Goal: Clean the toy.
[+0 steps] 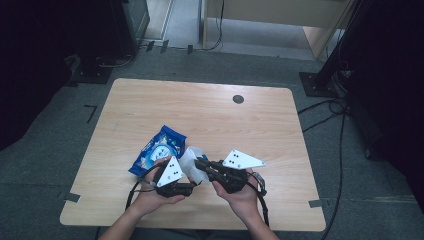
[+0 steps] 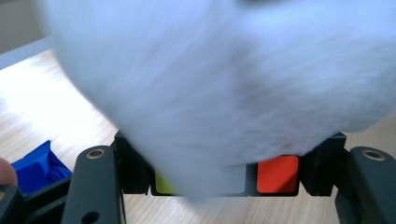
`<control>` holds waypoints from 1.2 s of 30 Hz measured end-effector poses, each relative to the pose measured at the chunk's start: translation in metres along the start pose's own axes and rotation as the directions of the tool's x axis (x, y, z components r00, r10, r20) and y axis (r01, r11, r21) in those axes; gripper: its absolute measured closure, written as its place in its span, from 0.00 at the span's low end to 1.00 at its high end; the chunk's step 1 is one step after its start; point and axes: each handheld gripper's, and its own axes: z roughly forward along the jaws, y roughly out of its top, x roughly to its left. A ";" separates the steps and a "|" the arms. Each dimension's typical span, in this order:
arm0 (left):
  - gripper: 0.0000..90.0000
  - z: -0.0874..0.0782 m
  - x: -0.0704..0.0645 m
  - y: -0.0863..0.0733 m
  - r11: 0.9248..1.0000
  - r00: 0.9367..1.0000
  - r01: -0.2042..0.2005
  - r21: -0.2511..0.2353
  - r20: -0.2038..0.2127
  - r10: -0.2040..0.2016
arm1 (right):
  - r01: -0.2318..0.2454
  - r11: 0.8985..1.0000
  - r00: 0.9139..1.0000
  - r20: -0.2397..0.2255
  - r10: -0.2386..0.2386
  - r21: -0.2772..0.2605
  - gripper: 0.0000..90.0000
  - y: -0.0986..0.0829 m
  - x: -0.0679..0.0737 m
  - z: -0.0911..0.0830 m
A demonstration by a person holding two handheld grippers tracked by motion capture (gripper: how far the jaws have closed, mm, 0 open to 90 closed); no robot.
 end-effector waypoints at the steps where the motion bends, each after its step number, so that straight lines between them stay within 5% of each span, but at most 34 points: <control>1: 0.38 -0.001 0.001 0.001 1.000 1.000 -0.001 -0.006 -0.002 0.001 | -0.020 1.000 1.000 0.013 0.020 -0.002 0.96 -0.003 -0.004 0.000; 4: 0.38 -0.004 0.003 0.002 1.000 1.000 0.012 -0.018 0.003 -0.012 | -0.074 0.997 0.996 0.039 0.074 -0.003 0.96 -0.010 -0.017 0.000; 6: 0.38 -0.006 0.004 0.002 1.000 1.000 0.010 -0.027 0.007 -0.010 | -0.064 0.998 0.993 0.103 0.063 0.013 0.96 -0.014 -0.025 -0.001; 11: 0.38 -0.009 0.006 0.003 0.999 1.000 0.015 -0.045 0.014 -0.015 | -0.082 0.993 0.960 0.273 0.057 0.082 0.96 -0.030 -0.053 -0.002; 15: 0.38 -0.006 0.007 0.001 1.000 1.000 0.011 -0.020 0.000 -0.011 | -0.106 0.994 0.957 0.273 0.094 0.029 0.96 -0.026 -0.058 -0.013; 20: 0.38 -0.003 0.004 0.000 1.000 1.000 0.010 -0.014 0.003 -0.010 | -0.085 0.992 0.992 0.086 0.093 -0.088 0.96 0.000 -0.027 -0.026; 24: 0.38 -0.002 0.001 0.001 1.000 1.000 0.005 -0.017 0.012 -0.005 | -0.053 0.996 0.999 -0.015 0.052 -0.078 0.96 0.005 -0.003 -0.017; 27: 0.38 -0.005 0.000 0.003 1.000 1.000 0.000 -0.030 0.015 0.001 | -0.019 0.999 1.000 0.018 0.020 -0.028 0.96 -0.003 -0.003 -0.007; 29: 0.38 -0.006 0.001 0.003 1.000 1.000 -0.008 -0.024 0.009 0.008 | -0.056 0.998 0.998 0.023 0.056 -0.027 0.96 -0.010 -0.011 -0.004; 31: 0.38 -0.007 0.003 0.002 1.000 1.000 -0.001 -0.024 0.009 0.002 | -0.047 0.999 0.995 0.086 0.048 -0.009 0.96 -0.016 -0.021 -0.003; 34: 0.38 -0.008 0.005 0.002 0.999 1.000 0.006 -0.034 0.007 -0.006 | -0.072 0.997 0.984 0.167 0.067 0.028 0.96 -0.025 -0.038 -0.004; 36: 0.38 -0.010 0.007 0.003 0.999 1.000 0.008 -0.040 0.002 -0.008 | -0.089 0.995 0.968 0.242 0.074 0.051 0.96 -0.031 -0.052 -0.007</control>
